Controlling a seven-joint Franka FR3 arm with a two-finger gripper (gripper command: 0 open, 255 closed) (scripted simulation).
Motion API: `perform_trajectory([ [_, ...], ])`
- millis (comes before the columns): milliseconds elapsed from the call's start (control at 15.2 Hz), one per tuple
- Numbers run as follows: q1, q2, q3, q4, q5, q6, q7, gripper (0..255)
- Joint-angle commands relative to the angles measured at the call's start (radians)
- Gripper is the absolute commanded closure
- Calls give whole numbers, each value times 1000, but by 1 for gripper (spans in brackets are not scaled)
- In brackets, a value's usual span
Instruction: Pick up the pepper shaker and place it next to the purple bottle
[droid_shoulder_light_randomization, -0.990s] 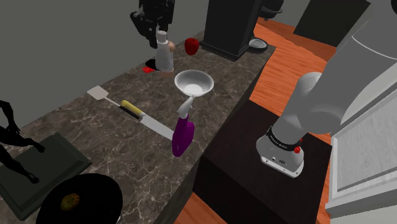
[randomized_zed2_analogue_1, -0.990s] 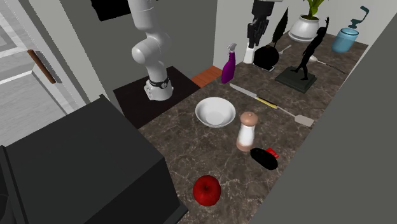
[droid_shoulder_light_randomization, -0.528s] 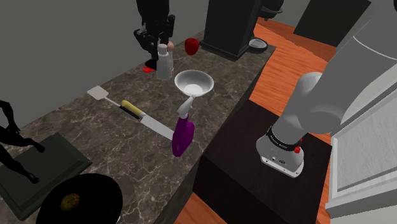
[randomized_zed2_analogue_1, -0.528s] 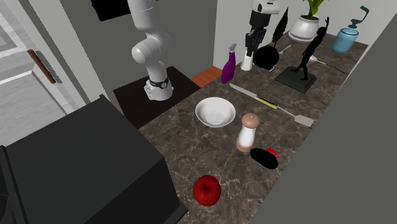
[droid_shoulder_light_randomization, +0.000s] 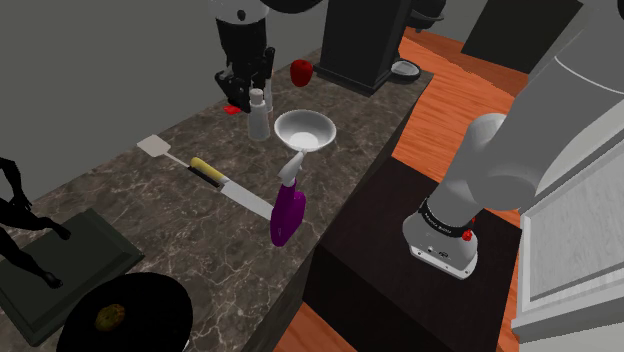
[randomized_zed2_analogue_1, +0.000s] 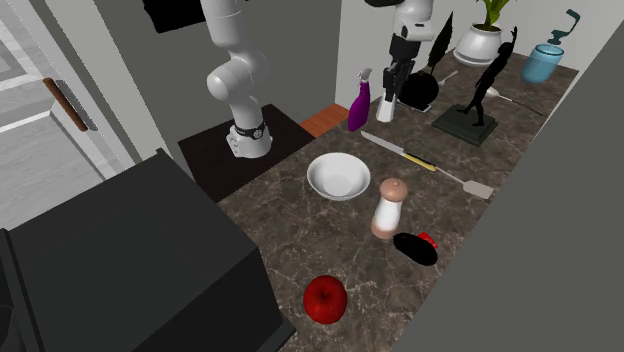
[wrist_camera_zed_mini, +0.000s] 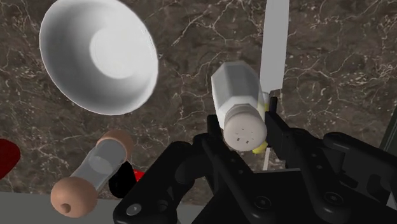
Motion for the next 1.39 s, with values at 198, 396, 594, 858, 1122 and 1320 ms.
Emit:
perform_trajectory([
  [198,1,6,1,-62,-4,68,10,255],
  [396,1,14,2,-94,-7,107,16,255],
  [594,1,24,3,-124,-12,146,23,255],
  [858,1,40,4,-162,-19,198,32,255],
  [1122,0,59,5,-196,-28,250,43,255],
  [1320,0,76,5,-219,-36,289,52,255],
])
